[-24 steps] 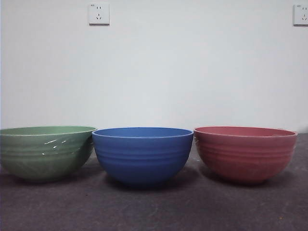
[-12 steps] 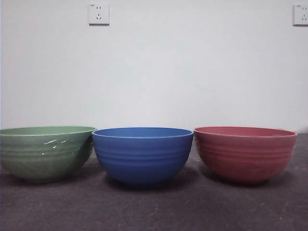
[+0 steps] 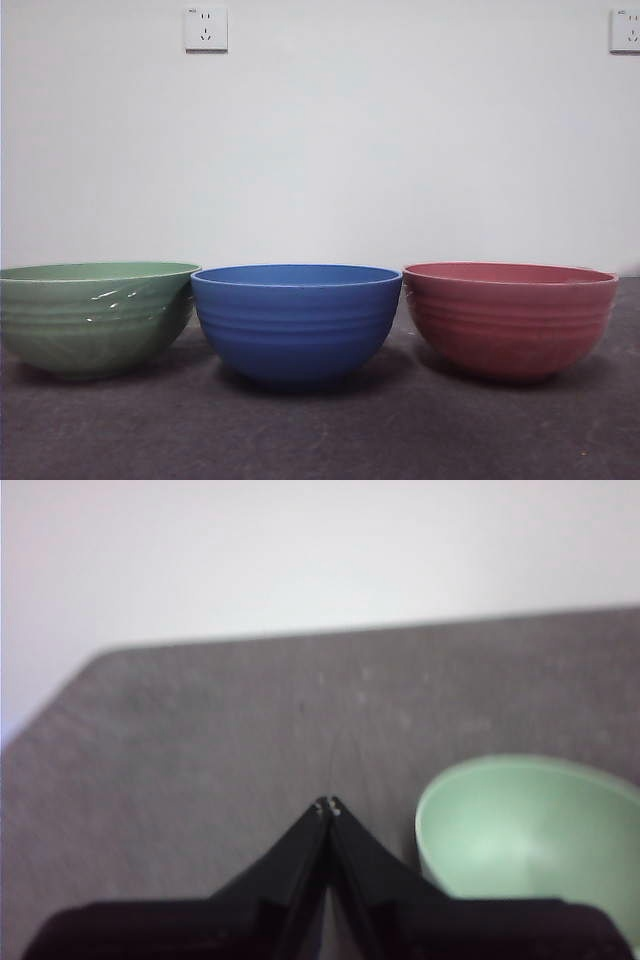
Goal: Pick up the green bowl on the top,put the green bowl on the left,pick up the red bowl in the middle,put the red bowl on the right
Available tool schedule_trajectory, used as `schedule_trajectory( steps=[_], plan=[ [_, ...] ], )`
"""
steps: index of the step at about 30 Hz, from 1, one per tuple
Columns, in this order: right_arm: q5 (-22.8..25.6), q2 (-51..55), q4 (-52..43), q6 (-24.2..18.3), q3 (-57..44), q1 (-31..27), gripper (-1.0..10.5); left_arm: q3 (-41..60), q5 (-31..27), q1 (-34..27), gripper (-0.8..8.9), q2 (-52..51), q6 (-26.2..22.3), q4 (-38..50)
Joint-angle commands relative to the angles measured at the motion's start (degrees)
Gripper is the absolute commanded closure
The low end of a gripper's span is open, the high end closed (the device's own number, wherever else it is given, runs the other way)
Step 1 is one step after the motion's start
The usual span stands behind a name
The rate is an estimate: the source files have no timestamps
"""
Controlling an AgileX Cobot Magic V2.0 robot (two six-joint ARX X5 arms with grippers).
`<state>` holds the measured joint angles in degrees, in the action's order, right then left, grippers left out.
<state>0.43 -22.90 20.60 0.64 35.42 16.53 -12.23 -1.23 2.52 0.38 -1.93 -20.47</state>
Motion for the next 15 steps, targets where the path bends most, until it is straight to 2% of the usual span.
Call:
schedule_trajectory(
  steps=[1,5,15],
  plan=[
    [0.0,0.0,-0.2,0.5,-0.3,0.0,9.4,5.6,0.2,-0.2,8.17,-0.2,0.9,3.6],
    [0.0,0.0,0.2,0.5,-0.3,0.0,9.4,10.7,0.1,-0.2,8.17,-0.2,2.1,6.3],
    [0.0,0.0,3.5,0.5,-0.3,0.0,9.4,11.0,0.0,-0.2,8.17,-0.2,2.4,7.1]
  ],
)
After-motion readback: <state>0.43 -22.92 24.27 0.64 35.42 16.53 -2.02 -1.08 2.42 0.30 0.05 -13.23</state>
